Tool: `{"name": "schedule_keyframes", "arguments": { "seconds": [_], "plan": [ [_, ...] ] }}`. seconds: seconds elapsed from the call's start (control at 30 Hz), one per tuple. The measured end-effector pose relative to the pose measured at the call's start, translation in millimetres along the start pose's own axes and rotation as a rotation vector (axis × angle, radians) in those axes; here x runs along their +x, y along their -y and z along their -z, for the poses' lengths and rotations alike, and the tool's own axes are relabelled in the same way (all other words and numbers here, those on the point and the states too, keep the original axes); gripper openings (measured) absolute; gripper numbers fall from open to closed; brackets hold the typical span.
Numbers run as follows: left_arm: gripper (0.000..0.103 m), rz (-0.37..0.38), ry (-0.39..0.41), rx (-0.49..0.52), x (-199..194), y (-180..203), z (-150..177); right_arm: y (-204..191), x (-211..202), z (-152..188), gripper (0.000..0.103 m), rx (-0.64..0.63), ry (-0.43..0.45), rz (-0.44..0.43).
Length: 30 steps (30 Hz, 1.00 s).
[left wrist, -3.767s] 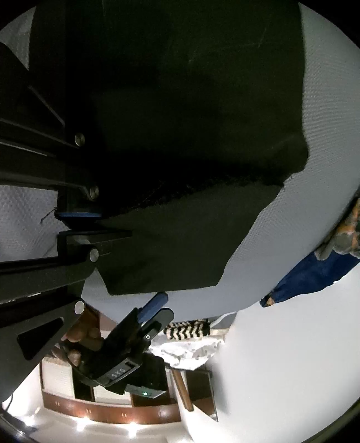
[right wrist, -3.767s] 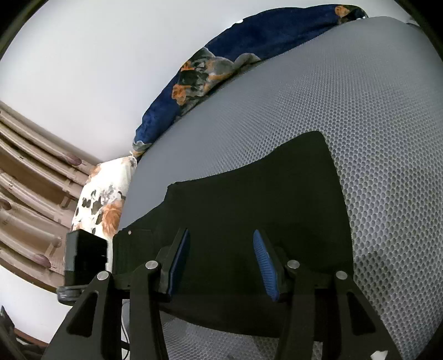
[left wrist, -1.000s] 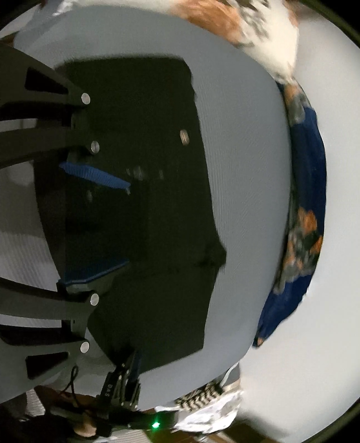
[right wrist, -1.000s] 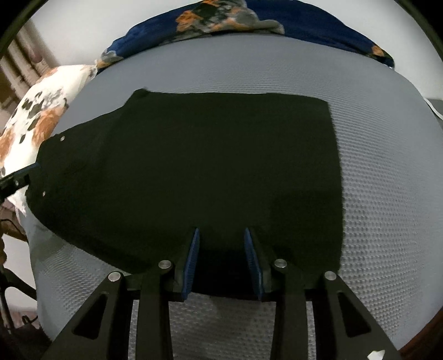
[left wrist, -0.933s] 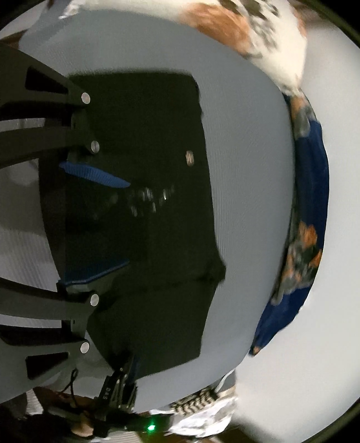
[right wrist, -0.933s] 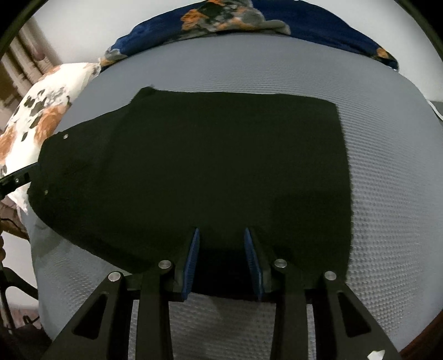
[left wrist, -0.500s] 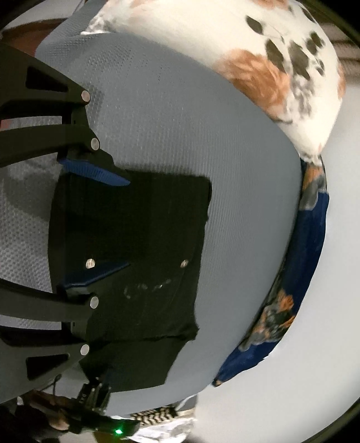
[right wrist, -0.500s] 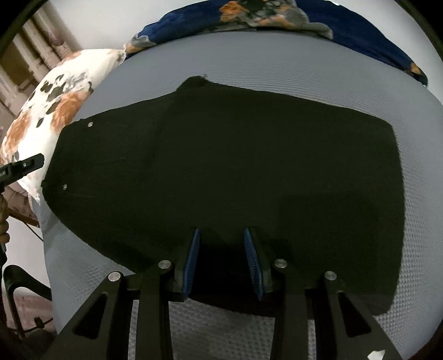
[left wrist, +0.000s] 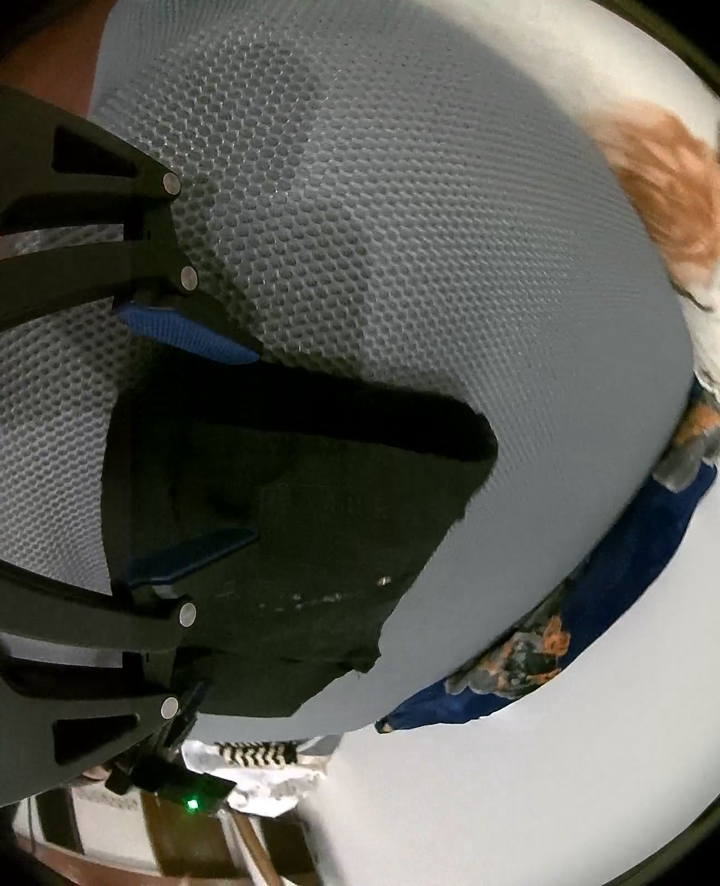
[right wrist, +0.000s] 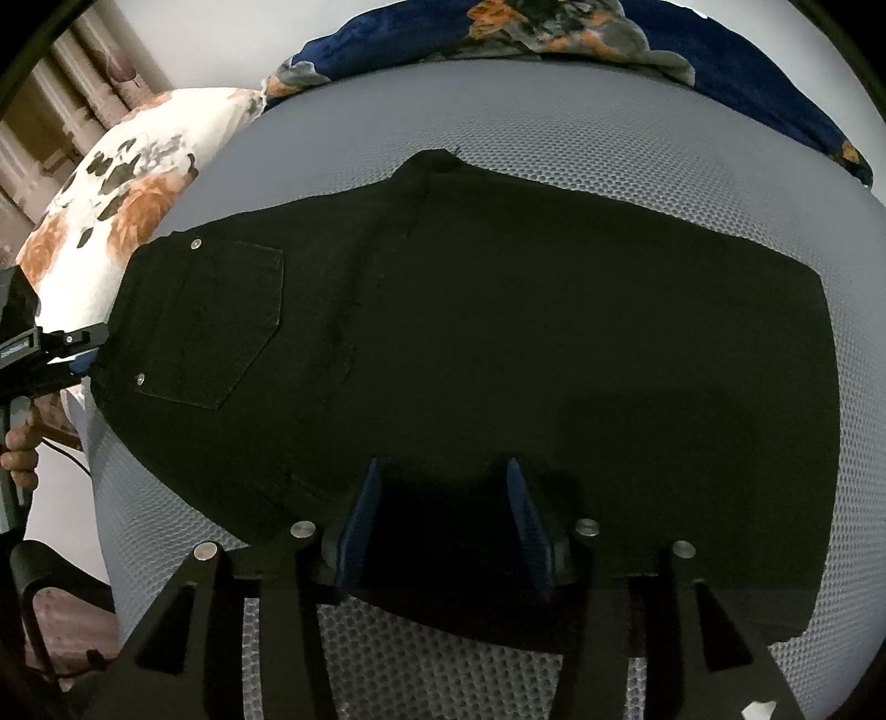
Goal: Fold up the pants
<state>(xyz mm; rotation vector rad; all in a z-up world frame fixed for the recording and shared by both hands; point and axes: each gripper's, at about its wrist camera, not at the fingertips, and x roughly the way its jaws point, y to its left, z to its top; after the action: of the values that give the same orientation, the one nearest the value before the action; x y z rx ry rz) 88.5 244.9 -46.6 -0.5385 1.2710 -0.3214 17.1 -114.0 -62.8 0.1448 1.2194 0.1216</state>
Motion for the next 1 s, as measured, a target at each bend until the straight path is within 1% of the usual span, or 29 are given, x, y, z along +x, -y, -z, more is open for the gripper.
{"name": "schedule_keyframes", "arguments": {
  "seconds": [0.13, 0.2, 0.43, 0.5, 0.57, 0.67, 0.7, 0.77, 0.9, 1.0],
  "plan": [
    [0.063, 0.070, -0.027, -0.044, 7, -16, -5, -2, 2, -2, 0.048, 0.005, -0.006, 0.007],
    [0.063, 0.110, -0.027, -0.050, 10, -20, -7, -3, 2, -2, 0.049, 0.009, -0.008, 0.011],
    [0.063, 0.186, -0.084, -0.008, 18, -19, -20, -5, 3, -1, 0.049, 0.018, -0.009, 0.023],
    [0.063, 0.195, -0.101, 0.025, 22, -14, -22, -5, 4, -2, 0.049, 0.025, -0.009, 0.023],
    [0.063, 0.220, -0.116, 0.053, 26, -9, -24, -5, 4, -2, 0.049, 0.033, -0.009, 0.022],
    [0.064, 0.318, -0.147, 0.073, 36, -7, -30, -5, 4, -1, 0.050, 0.037, -0.012, 0.023],
    [0.064, 0.365, -0.158, 0.067, 42, -7, -34, -5, 4, -1, 0.050, 0.037, -0.012, 0.023],
    [0.063, 0.397, -0.159, 0.066, 47, -4, -41, -5, 4, -2, 0.050, 0.033, -0.015, 0.024],
    [0.063, 0.375, -0.161, 0.132, 56, 10, -48, -4, 5, -4, 0.052, 0.040, -0.018, 0.016],
    [0.063, 0.328, -0.141, 0.152, 59, 20, -48, -4, 6, -4, 0.053, 0.045, -0.014, 0.012]
  ]
}}
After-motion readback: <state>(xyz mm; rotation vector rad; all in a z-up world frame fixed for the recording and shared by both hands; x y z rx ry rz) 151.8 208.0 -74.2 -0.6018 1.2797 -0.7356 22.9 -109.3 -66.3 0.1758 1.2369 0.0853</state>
